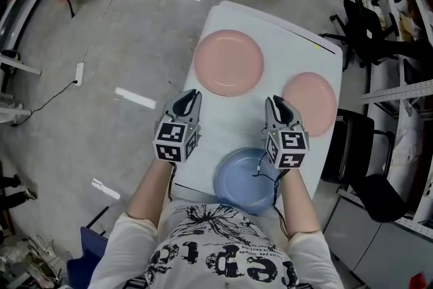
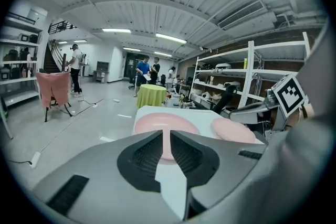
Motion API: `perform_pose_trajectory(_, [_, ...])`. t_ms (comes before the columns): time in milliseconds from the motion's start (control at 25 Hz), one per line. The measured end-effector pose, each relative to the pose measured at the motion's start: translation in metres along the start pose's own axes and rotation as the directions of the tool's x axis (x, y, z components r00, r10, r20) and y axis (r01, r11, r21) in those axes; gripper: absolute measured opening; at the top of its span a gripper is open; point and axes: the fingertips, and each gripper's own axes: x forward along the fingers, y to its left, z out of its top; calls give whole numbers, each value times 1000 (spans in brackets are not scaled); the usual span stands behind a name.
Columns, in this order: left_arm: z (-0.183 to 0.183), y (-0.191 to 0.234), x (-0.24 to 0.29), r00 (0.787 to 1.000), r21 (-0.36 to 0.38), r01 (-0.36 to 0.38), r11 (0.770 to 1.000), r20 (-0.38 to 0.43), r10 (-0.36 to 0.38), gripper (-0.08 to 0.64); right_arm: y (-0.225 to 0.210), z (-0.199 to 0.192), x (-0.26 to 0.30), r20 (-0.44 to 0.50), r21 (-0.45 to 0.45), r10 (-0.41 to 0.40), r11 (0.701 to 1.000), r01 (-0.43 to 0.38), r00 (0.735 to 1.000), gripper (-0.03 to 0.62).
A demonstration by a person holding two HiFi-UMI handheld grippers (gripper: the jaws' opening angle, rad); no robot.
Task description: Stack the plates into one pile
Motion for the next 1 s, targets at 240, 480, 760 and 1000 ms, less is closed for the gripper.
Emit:
perform_pose_trajectory(240, [-15, 51, 61, 994, -89, -3, 996, -112, -7, 120, -28, -11, 77, -98, 69, -32, 997, 39, 995, 126])
perform_pose_trajectory(480, [-27, 90, 113, 970, -249, -5, 968, -238, -56, 153, -37, -22, 130, -222, 173, -45, 981, 85, 974, 127])
perform_pose_trajectory(760, [-43, 104, 156, 943, -289, -12, 957, -321, -85, 153, -49, -54, 170, -324, 215, -75, 965, 151, 943, 140])
perform_pose_trajectory(1000, [-46, 104, 172, 937, -295, 32, 955, -323, -131, 94, -49, -57, 181, -322, 213, -69, 967, 143, 944, 100])
